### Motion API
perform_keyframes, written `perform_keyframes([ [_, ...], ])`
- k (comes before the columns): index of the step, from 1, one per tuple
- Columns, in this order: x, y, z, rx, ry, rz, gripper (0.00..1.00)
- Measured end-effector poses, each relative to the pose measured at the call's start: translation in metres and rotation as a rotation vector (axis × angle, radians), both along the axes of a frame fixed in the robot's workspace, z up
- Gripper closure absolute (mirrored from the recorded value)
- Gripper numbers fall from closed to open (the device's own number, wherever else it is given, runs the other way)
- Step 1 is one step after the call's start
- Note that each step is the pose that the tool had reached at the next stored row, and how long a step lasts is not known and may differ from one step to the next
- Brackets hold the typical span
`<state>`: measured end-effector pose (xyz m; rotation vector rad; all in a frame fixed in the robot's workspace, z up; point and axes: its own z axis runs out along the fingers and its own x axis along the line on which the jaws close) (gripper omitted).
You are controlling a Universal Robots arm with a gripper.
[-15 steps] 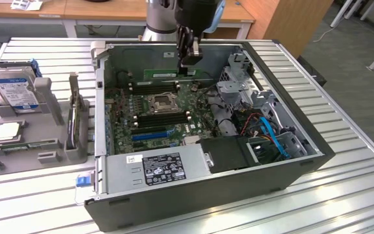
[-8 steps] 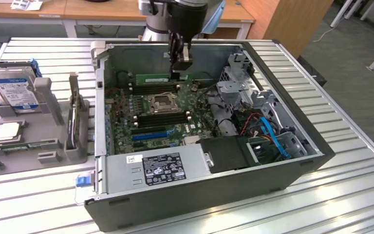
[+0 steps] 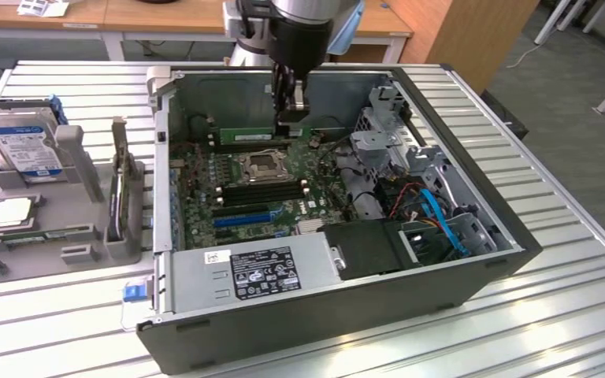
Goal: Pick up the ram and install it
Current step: 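Insert the ram into the slot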
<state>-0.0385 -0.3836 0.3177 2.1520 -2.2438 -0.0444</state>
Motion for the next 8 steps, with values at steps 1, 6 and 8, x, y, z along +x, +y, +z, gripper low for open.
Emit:
perform_keyframes([
  [1, 0.0, -0.0001, -0.0018, 0.0001, 0.0, 0.0, 0.88],
  [6, -0.001, -0.0004, -0.0108, -0.0001, 0.0001, -0.001, 0.88],
  [8, -0.002, -0.0008, -0.0146, 0.0, 0.0, -0.001, 0.88],
])
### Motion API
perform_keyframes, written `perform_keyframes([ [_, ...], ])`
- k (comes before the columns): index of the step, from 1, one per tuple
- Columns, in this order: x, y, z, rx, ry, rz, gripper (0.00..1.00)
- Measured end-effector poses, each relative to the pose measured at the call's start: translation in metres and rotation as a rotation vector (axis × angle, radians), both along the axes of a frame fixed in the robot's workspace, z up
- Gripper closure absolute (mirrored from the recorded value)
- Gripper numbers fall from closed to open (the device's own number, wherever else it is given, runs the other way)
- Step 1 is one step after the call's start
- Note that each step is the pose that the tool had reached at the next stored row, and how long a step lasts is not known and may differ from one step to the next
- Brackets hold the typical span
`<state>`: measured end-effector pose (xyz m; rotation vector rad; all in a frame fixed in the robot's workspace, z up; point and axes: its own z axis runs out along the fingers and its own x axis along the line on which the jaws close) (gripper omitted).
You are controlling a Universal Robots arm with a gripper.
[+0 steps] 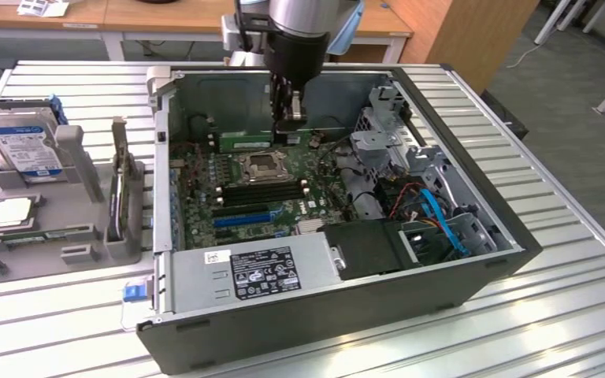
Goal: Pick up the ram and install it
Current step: 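Insert the ram into the slot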
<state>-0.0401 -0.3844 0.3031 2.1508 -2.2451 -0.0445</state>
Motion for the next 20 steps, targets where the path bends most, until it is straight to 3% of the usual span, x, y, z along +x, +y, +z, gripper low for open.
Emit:
perform_keyframes([
  [20, -0.001, -0.0025, -0.0362, 0.0, 0.0, 0.0, 0.88],
])
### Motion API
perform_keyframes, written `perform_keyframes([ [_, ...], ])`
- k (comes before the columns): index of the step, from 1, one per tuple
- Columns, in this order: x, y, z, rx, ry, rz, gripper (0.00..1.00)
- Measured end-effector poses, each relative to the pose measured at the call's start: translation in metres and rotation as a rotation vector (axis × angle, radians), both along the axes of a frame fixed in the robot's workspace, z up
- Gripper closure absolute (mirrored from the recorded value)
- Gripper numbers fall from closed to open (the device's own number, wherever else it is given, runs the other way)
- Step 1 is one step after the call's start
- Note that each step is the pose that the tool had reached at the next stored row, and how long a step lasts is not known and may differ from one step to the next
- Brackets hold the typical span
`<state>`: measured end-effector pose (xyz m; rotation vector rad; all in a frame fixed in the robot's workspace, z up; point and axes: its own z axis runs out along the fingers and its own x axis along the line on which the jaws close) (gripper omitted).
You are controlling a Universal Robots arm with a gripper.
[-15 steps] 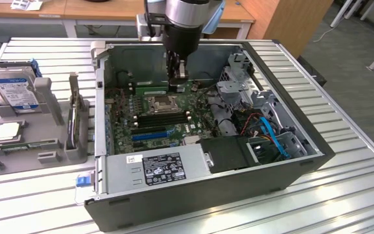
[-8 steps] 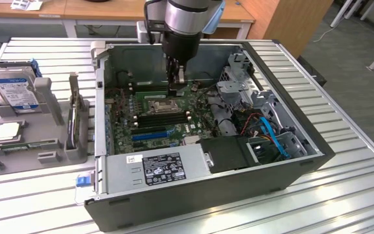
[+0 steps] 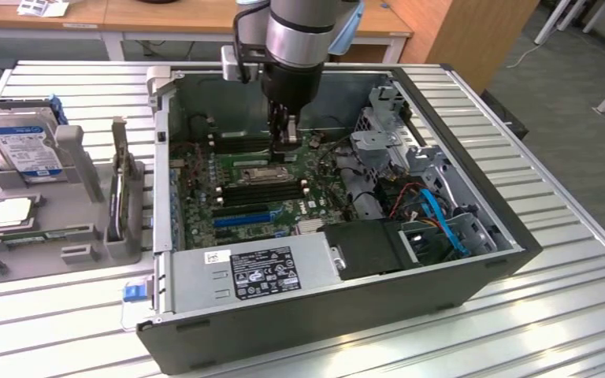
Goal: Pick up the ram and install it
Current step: 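Insert the ram into the slot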
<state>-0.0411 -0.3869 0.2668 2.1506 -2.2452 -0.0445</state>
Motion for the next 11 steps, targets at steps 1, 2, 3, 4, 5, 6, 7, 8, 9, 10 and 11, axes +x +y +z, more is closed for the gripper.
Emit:
perform_keyframes([
  [1, 0.0, 0.0, -0.0009, -0.0004, 0.0, 0.0, 0.88],
  [2, 0.0, 0.0, -0.0007, -0.0011, 0.0002, 0.0, 0.88],
  [3, 0.0, 0.0, -0.0007, -0.0011, 0.0001, 0.0, 0.88],
  [4, 0.0, -0.0002, -0.0008, -0.0011, 0.0002, 0.0, 0.88],
  [5, 0.0, -0.0015, -0.001, -0.001, 0.0, 0.0, 0.88],
  [6, 0.0, -0.0037, -0.0012, -0.001, 0.0, 0.0, 0.88],
  [7, 0.0, -0.0066, -0.0017, -0.001, 0.0001, 0.0, 0.88],
  [8, 0.0, -0.0095, -0.0023, -0.0011, 0.0001, 0.0, 0.88],
  [9, 0.0, -0.0128, -0.0032, -0.0011, 0.0001, 0.0, 0.88],
  [10, 0.0, -0.016, -0.0041, -0.0009, 0.0001, 0.0, 0.88],
  [11, 0.0, -0.018, -0.0048, -0.0007, -0.0002, 0.0, 0.88],
])
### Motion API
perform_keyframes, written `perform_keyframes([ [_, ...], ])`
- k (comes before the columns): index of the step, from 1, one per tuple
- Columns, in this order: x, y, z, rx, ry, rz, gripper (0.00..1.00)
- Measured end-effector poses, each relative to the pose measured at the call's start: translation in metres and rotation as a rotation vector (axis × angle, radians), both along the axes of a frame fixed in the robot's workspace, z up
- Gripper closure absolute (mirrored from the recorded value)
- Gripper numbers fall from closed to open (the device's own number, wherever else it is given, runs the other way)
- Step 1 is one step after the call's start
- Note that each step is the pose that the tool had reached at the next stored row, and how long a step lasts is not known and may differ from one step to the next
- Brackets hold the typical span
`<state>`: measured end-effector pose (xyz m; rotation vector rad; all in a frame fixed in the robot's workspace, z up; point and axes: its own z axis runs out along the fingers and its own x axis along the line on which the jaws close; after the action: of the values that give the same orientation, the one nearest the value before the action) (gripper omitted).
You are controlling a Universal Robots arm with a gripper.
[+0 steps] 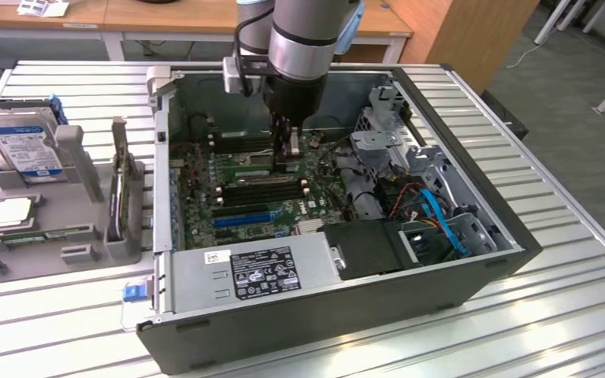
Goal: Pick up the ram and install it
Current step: 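Insert the ram into the slot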
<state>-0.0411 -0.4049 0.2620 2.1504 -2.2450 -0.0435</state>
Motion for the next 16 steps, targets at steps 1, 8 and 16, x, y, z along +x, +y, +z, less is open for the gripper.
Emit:
perform_keyframes([
  [1, 0.0, -0.0002, -0.0002, 0.0001, 0.0001, 0.0, 0.88],
  [8, 0.0, -0.0003, -0.0119, -0.0001, 0.0003, 0.0, 0.88],
  [16, 0.0, -0.0003, -0.0264, -0.0001, 0.0003, 0.0, 0.88],
])
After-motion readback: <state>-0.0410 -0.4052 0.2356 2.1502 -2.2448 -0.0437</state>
